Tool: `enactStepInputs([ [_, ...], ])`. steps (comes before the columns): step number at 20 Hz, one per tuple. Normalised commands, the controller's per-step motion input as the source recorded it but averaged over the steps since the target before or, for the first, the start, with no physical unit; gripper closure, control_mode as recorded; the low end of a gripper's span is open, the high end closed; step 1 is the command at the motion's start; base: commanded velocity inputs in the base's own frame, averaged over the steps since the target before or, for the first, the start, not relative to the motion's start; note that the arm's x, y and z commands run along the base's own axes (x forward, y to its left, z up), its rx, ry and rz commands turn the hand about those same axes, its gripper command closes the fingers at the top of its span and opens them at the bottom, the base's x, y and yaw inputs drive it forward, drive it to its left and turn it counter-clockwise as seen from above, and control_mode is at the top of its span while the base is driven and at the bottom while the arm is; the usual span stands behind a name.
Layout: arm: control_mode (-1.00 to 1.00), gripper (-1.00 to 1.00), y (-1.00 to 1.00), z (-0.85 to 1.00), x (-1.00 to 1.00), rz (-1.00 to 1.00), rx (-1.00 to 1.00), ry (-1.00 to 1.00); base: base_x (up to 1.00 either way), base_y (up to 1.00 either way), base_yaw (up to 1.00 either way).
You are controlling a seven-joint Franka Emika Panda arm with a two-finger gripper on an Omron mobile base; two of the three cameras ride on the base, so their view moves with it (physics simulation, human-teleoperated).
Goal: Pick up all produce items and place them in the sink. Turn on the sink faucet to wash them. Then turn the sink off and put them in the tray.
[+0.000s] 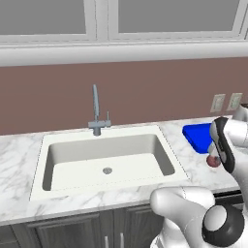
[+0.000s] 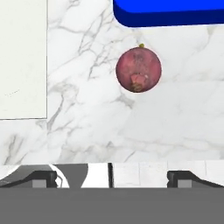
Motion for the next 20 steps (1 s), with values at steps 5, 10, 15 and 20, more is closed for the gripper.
enactStepInputs([
  [5,-1.0,-1.0,-0.06,-0.22,0.16,0.0,-0.01,0.12,0.0,0.0,0.0],
  [10,-1.0,-1.0,-0.04,-0.19,0.16,0.0,0.0,0.13,0.0,0.0,0.0],
  [15,-1.0,-1.0,-0.06,-0.11,0.2,0.0,0.0,0.06,0.0,0.0,0.0],
  [20,-1.0,-1.0,-0.05,-0.07,0.19,0.0,0.0,0.0,0.0,0.0,0.0],
])
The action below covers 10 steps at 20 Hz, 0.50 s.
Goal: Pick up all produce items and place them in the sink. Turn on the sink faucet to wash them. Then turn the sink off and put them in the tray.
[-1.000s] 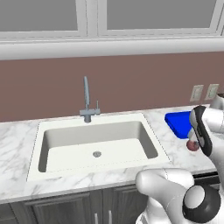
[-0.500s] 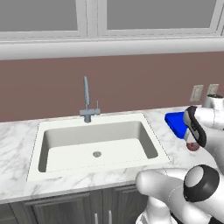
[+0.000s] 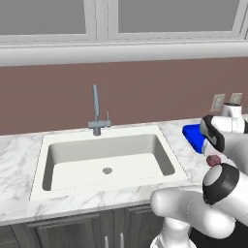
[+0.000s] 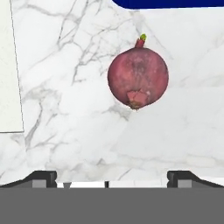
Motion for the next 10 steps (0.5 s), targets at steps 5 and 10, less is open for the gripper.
enactStepInputs([
  [5,-1.0,-1.0,-0.03,-0.16,0.18,0.0,0.0,0.0,0.0,0.0,0.0],
  [10,-1.0,-1.0,-0.03,-0.2,0.2,0.0,0.0,0.0,0.0,0.0,0.0],
])
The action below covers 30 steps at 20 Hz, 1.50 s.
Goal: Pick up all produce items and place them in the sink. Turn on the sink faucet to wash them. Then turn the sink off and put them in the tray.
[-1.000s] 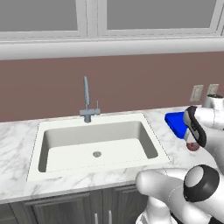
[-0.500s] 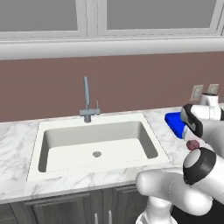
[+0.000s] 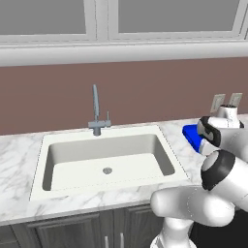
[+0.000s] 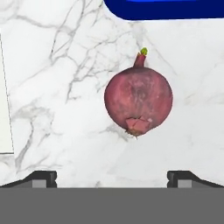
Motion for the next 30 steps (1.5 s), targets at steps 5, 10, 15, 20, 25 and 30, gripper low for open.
enactStepInputs([
  [5,-1.0,-1.0,-0.07,-0.19,0.18,0.01,0.0,0.0,0.0,0.0,0.0],
  [10,-1.0,-1.0,-0.14,-0.18,0.13,0.02,0.0,0.0,0.0,0.0,0.0],
  [15,-1.0,-1.0,-0.17,-0.2,0.1,0.03,0.0,0.0,0.0,0.0,0.0],
  [20,-1.0,-1.0,-0.05,-0.15,0.17,0.05,0.0,-0.02,0.0,0.0,0.0],
  [25,-1.0,-1.0,0.0,-0.16,0.15,0.07,0.0,-0.05,0.0,0.0,0.0],
  [30,-1.0,-1.0,0.0,-0.29,0.0,0.05,0.0,0.0,0.0,0.0,0.0],
])
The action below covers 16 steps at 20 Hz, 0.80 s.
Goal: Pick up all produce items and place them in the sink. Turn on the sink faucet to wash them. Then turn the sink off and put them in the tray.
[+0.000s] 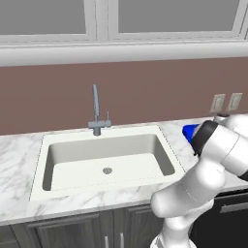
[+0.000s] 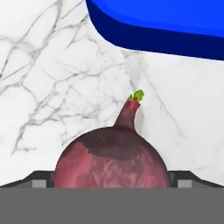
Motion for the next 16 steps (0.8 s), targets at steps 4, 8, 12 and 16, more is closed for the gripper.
enactStepInputs([
  [4,-1.0,1.0,0.0,-0.45,0.0,0.0,0.0,0.01,0.0,0.0,0.0],
  [8,-1.0,1.0,0.02,-0.01,-0.16,0.01,0.0,-0.02,0.0,0.0,0.0],
  [12,-1.0,1.0,0.42,0.29,-0.41,0.03,0.0,-0.11,0.0,0.0,0.0],
  [16,-1.0,1.0,0.69,0.45,-0.23,0.04,0.0,-0.06,0.0,0.0,0.0],
])
